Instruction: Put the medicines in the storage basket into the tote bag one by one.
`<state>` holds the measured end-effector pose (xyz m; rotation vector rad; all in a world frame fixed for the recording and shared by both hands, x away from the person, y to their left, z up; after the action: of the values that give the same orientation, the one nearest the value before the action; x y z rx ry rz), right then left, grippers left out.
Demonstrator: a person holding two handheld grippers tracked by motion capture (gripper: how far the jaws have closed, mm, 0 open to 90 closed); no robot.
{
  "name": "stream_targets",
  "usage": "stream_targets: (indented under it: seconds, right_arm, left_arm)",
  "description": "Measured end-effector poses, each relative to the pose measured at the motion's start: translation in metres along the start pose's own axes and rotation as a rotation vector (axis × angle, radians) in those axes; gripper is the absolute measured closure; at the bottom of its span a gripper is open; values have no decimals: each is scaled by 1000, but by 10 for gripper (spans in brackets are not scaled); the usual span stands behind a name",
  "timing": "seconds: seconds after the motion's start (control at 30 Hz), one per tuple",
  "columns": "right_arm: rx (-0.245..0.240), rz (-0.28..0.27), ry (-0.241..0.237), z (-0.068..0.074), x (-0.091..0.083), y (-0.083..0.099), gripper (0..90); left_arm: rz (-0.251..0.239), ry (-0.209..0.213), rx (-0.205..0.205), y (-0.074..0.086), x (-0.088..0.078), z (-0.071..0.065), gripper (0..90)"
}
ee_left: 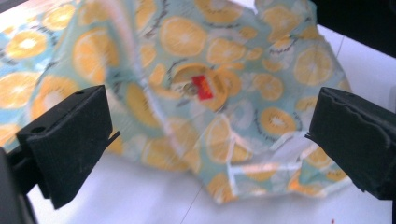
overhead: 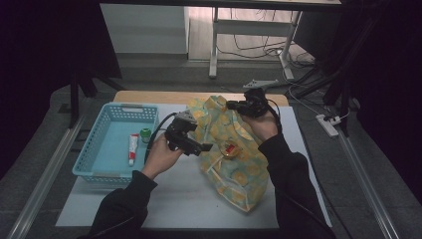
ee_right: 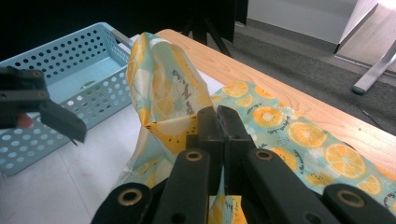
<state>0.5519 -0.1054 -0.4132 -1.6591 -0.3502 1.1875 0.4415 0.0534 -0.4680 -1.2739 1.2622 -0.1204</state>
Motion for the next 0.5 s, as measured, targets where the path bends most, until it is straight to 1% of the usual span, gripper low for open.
stream_targets:
  seconds: [0.13,0.2,0.27,0.4,0.5]
  right_arm:
    - [4,2,1,0,-2,1,896]
    - [2,1,2,0,-2,1,896]
    - [1,0,2,0,-2,1,896]
    - [-2,1,2,1,-2,1,896]
    - [-3,1,2,1,-2,1,896]
  left_arm:
    - [-22,0,-22,7,-18,8,25]
    - [-26,-3,-26,11,-27,13,24]
    - [-30,-14,-36,15,-36,19,23]
    - [-37,-59,-58,23,-55,32,1]
    - [-48,-110,-74,31,-69,44,0]
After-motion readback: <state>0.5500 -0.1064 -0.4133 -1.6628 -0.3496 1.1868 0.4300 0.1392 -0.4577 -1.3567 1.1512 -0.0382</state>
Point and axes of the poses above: each handheld gripper's, and its own axes: x roughly forward along the jaws, y roughly out of its underside, z roughly to its left, the point moved 7 cm from there along x, roughly forward along the jaws, and after that the axes turned 4 degrees about -x, right-handed, at the moved point
